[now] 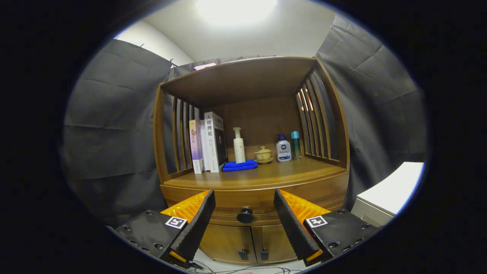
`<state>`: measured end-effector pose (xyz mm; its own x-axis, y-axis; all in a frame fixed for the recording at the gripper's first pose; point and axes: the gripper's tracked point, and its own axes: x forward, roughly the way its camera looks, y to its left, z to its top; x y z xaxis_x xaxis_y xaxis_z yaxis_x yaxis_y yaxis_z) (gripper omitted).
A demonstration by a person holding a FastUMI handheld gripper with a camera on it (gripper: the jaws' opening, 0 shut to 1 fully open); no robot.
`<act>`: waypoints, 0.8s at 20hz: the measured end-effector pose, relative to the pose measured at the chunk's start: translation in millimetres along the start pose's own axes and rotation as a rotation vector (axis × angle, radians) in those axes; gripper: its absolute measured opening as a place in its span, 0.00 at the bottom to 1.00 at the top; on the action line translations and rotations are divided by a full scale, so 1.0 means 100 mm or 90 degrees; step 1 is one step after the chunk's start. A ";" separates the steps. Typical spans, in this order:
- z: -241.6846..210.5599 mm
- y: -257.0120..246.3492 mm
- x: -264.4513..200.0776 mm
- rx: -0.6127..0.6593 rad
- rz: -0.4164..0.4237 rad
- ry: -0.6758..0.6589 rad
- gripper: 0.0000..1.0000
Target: Pull open the drawer, take out the items inside it, and place them on the countertop above the cabinet.
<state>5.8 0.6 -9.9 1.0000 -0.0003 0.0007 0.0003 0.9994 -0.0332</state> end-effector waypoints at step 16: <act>0.08 -0.10 0.51 0.025 -0.019 0.007 0.98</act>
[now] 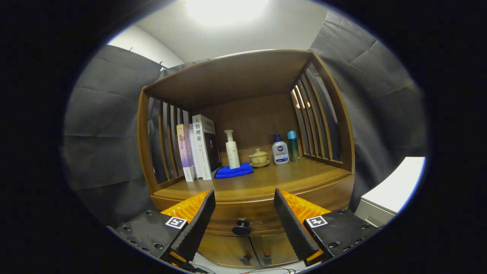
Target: Pull open the drawer, take out the items inside it, and place them on the countertop above the cabinet.
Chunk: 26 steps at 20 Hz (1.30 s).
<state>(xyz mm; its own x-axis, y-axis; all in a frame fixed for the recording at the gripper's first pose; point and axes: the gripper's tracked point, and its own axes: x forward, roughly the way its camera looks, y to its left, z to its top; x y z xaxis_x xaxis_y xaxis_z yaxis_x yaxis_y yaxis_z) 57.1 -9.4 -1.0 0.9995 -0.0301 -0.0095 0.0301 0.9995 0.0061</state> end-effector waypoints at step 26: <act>-1.28 0.08 0.60 -0.026 -0.024 0.162 0.51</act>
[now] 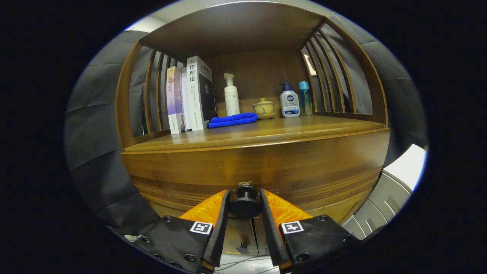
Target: Pull open the drawer, take out the items inside it, and place them on the countertop above the cabinet.
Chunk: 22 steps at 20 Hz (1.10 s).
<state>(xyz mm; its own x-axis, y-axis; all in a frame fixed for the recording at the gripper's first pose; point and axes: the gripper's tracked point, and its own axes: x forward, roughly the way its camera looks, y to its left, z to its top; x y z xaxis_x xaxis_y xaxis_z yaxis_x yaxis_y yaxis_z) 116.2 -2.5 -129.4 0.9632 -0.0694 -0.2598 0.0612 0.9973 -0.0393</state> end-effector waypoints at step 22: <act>-0.15 -0.04 -0.40 -0.068 0.011 0.029 0.24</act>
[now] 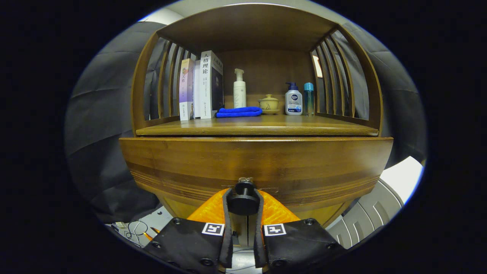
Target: Pull open the drawer, take out the items inside it, and place them on the countertop above the cabinet.
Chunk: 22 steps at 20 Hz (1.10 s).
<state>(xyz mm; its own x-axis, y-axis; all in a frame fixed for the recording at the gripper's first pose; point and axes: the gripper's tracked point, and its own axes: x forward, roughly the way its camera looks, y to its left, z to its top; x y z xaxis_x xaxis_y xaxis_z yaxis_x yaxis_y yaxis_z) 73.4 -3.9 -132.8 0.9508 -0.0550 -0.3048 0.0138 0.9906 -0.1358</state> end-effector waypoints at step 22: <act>-0.28 0.09 -0.76 -0.043 0.031 0.027 0.24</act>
<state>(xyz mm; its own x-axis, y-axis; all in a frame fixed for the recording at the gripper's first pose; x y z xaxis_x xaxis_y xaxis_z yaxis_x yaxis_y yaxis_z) -8.0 5.8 -137.6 0.9361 -0.0132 -0.3516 -0.0547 0.9817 -0.1826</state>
